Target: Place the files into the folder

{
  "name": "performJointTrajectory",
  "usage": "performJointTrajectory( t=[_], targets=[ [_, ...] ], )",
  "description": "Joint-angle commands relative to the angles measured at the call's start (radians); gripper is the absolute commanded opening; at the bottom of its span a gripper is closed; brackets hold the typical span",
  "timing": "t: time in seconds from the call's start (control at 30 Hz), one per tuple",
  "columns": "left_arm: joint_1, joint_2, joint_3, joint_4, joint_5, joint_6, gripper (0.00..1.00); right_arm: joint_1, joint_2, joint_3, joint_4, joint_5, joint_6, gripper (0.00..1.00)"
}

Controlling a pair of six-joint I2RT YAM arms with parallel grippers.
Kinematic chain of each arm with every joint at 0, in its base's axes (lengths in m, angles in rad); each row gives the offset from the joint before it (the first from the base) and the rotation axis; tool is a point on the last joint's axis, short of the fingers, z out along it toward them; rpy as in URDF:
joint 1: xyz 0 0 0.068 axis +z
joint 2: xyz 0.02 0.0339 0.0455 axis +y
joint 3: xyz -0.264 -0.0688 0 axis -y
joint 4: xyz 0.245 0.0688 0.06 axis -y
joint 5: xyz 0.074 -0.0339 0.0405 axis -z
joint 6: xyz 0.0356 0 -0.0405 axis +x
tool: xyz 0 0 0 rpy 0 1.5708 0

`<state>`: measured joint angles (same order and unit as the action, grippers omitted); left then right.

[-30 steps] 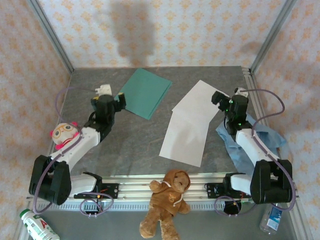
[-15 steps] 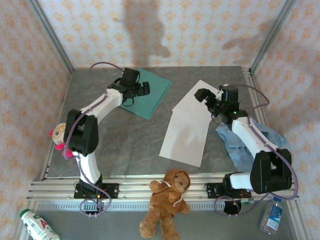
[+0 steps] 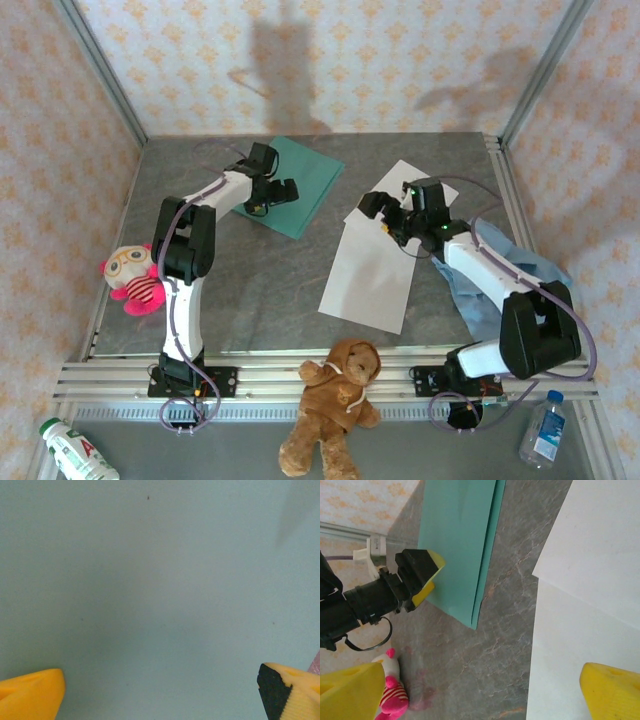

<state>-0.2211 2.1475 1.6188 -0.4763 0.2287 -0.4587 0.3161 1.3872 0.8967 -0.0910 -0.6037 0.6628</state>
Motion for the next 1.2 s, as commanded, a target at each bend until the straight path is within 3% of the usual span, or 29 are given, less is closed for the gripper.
performJointTrajectory(
  t=[0.0,0.4,0.77,0.97,1.17],
  targets=[
    [-0.002,-0.029,-0.05,-0.005,0.037,-0.058,1.0,0.008,0.007,0.046,-0.005,-0.007,0.023,1.0],
    [-0.061,-0.135,-0.26,0.028,0.081,-0.181,1.0,0.017,0.061,0.054,-0.01,0.019,0.081,0.99],
    [-0.202,-0.36,-0.575,0.082,0.033,-0.299,1.0,0.054,0.159,0.086,0.008,0.01,0.096,0.98],
    [-0.242,-0.48,-0.628,0.012,0.002,-0.297,1.0,0.11,0.31,0.193,-0.015,-0.048,0.095,0.91],
    [-0.202,-0.575,-0.509,-0.123,-0.046,-0.232,1.0,0.175,0.459,0.337,-0.061,-0.096,0.066,0.85]
  ],
)
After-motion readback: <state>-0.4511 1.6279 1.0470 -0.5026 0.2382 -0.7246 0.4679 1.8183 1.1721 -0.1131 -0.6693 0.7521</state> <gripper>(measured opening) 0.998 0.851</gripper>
